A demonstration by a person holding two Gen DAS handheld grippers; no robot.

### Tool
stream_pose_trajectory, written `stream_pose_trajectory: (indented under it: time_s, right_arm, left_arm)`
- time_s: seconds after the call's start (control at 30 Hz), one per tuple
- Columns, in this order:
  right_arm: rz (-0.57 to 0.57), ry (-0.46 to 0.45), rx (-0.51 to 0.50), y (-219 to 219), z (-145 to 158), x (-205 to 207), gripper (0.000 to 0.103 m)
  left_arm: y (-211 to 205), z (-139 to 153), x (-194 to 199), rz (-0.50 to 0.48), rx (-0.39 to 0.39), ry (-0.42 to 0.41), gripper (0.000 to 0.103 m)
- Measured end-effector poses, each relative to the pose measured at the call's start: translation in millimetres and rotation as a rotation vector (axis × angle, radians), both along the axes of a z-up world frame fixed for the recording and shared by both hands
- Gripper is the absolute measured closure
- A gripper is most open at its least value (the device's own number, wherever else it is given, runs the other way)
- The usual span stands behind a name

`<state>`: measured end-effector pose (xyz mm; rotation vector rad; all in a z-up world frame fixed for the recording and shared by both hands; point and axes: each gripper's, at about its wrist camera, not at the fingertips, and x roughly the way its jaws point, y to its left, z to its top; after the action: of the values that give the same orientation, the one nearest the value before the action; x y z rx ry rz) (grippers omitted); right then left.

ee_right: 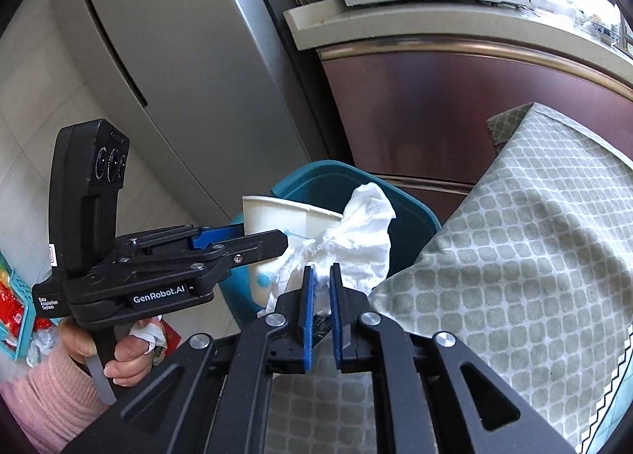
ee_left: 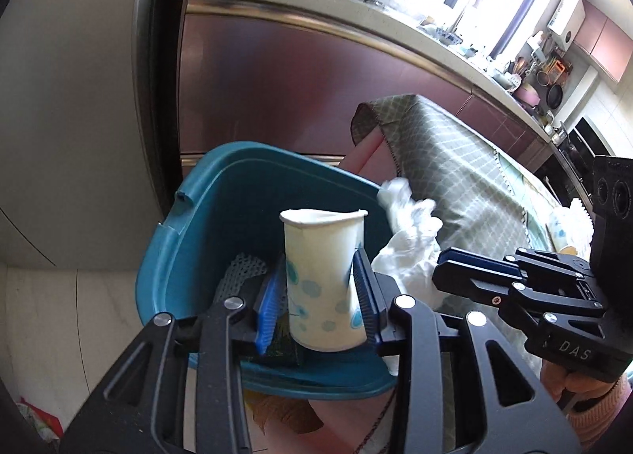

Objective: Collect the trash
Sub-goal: 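Carry cup and tissue over the teal bin and open both tools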

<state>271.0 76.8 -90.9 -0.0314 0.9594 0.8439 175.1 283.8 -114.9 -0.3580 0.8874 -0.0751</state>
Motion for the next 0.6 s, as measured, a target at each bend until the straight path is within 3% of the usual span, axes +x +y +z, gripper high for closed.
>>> stream_pose_trajectory:
  time_s: [0.3, 0.6]
  right_arm:
    - [-0.027, -0.016, 0.034, -21.1, 3.1, -8.4, 0.084]
    - [-0.055, -0.077, 0.107, -80.7, 24.6, -44.7, 0.076]
  left_arm:
    - [-13.8, -22.4, 12.7, 0.001, 0.027, 0.05, 0.063]
    - [-33.4, 8.8, -13.3, -0.029, 0.036, -0.071, 0.057]
